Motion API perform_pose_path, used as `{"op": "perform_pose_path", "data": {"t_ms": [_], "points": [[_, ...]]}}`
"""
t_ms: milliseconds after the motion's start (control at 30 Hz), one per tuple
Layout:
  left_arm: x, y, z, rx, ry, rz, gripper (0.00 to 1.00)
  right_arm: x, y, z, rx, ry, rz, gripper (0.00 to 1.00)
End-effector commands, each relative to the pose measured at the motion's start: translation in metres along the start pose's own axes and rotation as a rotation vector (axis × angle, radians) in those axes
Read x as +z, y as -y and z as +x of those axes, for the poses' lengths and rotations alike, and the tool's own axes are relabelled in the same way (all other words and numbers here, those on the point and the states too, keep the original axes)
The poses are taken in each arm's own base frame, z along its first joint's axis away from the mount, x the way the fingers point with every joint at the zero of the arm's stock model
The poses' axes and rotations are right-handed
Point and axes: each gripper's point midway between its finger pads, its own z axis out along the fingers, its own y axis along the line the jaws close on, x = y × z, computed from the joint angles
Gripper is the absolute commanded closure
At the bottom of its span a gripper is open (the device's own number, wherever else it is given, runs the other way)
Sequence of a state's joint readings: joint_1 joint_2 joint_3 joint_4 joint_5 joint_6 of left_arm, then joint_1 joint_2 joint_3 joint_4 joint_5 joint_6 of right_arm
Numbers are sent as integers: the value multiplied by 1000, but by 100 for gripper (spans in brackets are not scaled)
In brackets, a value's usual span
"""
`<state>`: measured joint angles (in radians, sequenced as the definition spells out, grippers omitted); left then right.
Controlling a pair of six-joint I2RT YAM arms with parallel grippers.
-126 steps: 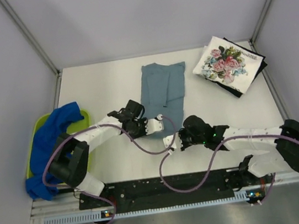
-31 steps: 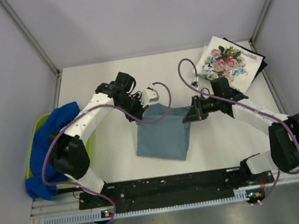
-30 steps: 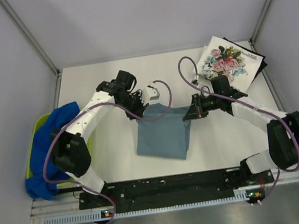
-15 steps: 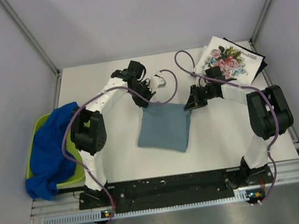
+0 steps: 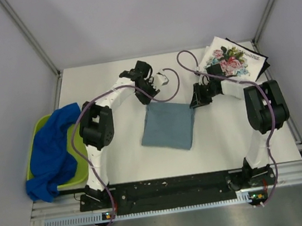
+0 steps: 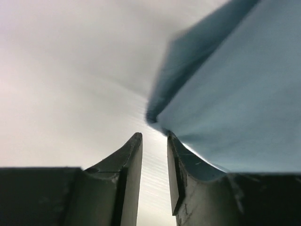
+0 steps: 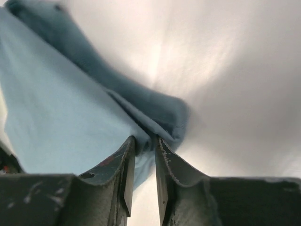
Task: Fold and stack the t-shirts
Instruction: Fold the long partially folded tshirt into a neat square, then put the neatly folded tshirt into the corner of the board with the right arm
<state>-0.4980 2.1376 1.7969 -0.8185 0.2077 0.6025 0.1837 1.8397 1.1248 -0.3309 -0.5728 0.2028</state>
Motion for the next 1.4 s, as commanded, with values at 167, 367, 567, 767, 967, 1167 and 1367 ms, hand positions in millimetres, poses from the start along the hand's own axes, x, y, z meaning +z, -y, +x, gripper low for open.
{"op": "perform_pose_path", "data": {"t_ms": [167,367,567,767,967,1167,1367], "points": [[-50,-72,-33,-85,46,-327,60,-44,13,-65,-10,97,218,57],[-77,40,-43,-130,292,63,67,-50,-56,-22,-90,99,145,68],[-41,89,-6,-252,218,231,72,-20,-71,30,75,98,-3,78],[0,75,19,-368,121,225,64,-7,-27,39,119,97,142,69],[0,61,31,-336,82,140,60,-33,-25,38,85,126,202,44],[-4,68,32,-330,98,158,58,-28,-22,59,161,125,123,19],[7,72,40,-352,71,178,58,4,-22,55,257,150,-15,7]]}}
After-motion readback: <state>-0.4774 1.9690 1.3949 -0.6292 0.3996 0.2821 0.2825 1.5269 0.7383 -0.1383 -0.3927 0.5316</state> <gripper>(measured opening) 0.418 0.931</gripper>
